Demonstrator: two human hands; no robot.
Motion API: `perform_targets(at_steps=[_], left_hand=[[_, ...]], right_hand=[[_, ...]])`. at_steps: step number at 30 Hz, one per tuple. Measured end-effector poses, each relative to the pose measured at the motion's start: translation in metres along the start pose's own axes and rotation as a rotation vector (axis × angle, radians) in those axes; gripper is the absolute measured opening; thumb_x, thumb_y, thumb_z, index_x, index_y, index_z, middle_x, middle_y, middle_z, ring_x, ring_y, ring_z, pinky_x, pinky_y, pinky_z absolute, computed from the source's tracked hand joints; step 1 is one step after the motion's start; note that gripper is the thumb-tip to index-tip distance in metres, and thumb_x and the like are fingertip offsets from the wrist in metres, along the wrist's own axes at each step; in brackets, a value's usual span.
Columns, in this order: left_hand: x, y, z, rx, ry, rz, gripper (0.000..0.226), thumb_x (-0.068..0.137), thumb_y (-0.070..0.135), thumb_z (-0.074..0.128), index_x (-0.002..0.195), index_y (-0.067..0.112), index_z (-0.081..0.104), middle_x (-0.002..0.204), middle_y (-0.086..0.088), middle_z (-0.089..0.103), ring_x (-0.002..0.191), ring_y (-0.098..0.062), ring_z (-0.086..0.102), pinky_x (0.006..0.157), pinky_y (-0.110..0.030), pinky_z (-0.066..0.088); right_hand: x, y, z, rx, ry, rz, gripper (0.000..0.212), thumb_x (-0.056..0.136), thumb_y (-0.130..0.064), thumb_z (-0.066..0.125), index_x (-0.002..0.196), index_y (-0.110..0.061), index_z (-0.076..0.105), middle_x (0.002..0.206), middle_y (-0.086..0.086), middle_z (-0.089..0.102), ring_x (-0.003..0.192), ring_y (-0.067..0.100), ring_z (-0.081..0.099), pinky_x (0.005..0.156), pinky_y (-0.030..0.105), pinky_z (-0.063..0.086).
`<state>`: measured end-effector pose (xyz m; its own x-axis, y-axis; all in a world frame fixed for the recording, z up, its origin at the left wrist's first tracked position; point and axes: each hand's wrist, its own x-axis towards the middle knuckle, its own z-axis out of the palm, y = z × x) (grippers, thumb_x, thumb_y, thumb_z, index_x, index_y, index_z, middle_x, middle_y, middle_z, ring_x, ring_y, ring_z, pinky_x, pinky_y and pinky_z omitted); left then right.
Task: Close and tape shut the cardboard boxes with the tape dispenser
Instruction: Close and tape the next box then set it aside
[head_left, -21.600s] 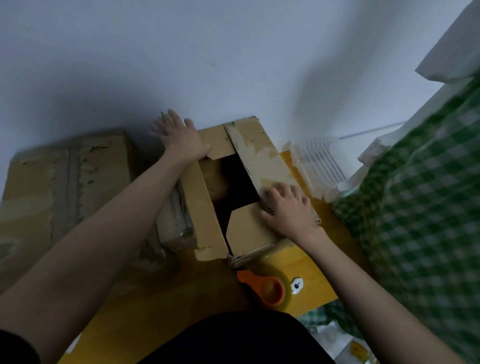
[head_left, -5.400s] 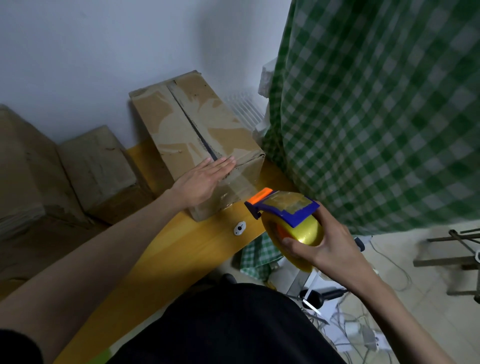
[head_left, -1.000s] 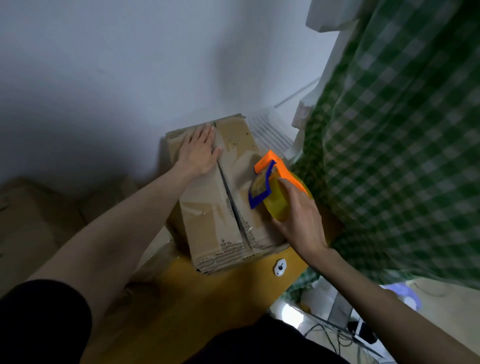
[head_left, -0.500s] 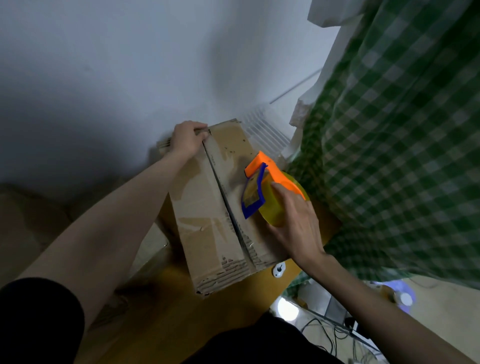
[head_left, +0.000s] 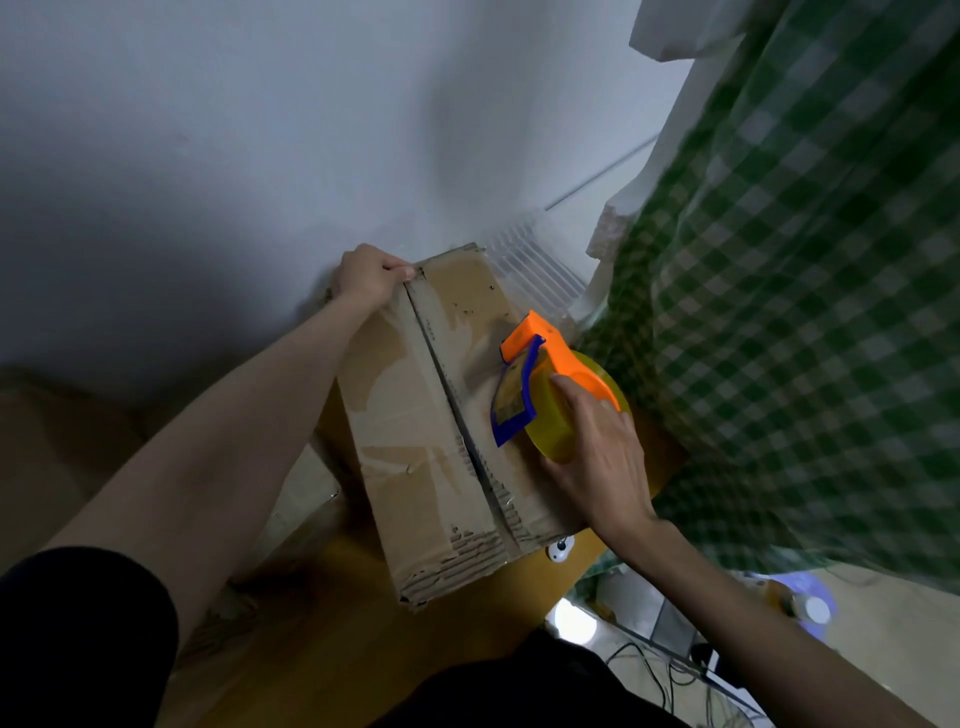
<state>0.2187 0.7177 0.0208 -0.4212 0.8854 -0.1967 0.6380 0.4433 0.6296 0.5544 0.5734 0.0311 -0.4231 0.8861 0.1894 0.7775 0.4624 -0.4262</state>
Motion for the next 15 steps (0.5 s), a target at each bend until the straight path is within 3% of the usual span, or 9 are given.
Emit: perform_targets(at_steps=[5, 8, 12, 15], left_hand=[[-0.017, -0.004, 0.009, -0.026, 0.039, 0.111, 0.03, 0.099, 0.027, 0.061, 0.127, 0.018, 0.07, 0.129, -0.004, 0.069, 0.121, -0.023, 0.061, 0.108, -0.032, 0.043], [-0.018, -0.017, 0.005, -0.052, 0.054, 0.09, 0.026, 0.101, 0.024, 0.057, 0.122, 0.021, 0.072, 0.125, -0.002, 0.071, 0.122, -0.023, 0.061, 0.111, -0.036, 0.042], [-0.012, -0.02, -0.008, 0.037, -0.13, 0.038, 0.031, 0.106, 0.022, 0.049, 0.132, 0.022, 0.066, 0.139, -0.004, 0.062, 0.132, -0.026, 0.052, 0.116, -0.041, 0.036], [-0.011, -0.015, -0.007, 0.154, -0.111, 0.028, 0.032, 0.107, 0.024, 0.047, 0.133, 0.025, 0.065, 0.141, -0.003, 0.061, 0.134, -0.03, 0.05, 0.116, -0.043, 0.033]], right_hand=[[0.001, 0.003, -0.001, 0.014, -0.005, -0.005, 0.093, 0.072, -0.028, 0.089, 0.147, -0.023, 0.034, 0.13, 0.007, 0.061, 0.11, 0.027, 0.056, 0.087, 0.045, 0.048], [0.0, 0.005, -0.002, 0.006, -0.029, -0.033, 0.091, 0.074, -0.032, 0.087, 0.147, -0.023, 0.034, 0.127, 0.005, 0.062, 0.106, 0.026, 0.057, 0.087, 0.042, 0.046], [0.0, 0.005, -0.002, -0.01, -0.045, -0.058, 0.089, 0.074, -0.033, 0.086, 0.146, -0.023, 0.035, 0.122, 0.005, 0.063, 0.102, 0.026, 0.057, 0.084, 0.042, 0.045], [0.001, 0.005, -0.002, 0.001, -0.056, -0.061, 0.091, 0.073, -0.031, 0.087, 0.146, -0.024, 0.033, 0.121, 0.005, 0.063, 0.102, 0.027, 0.057, 0.086, 0.042, 0.045]])
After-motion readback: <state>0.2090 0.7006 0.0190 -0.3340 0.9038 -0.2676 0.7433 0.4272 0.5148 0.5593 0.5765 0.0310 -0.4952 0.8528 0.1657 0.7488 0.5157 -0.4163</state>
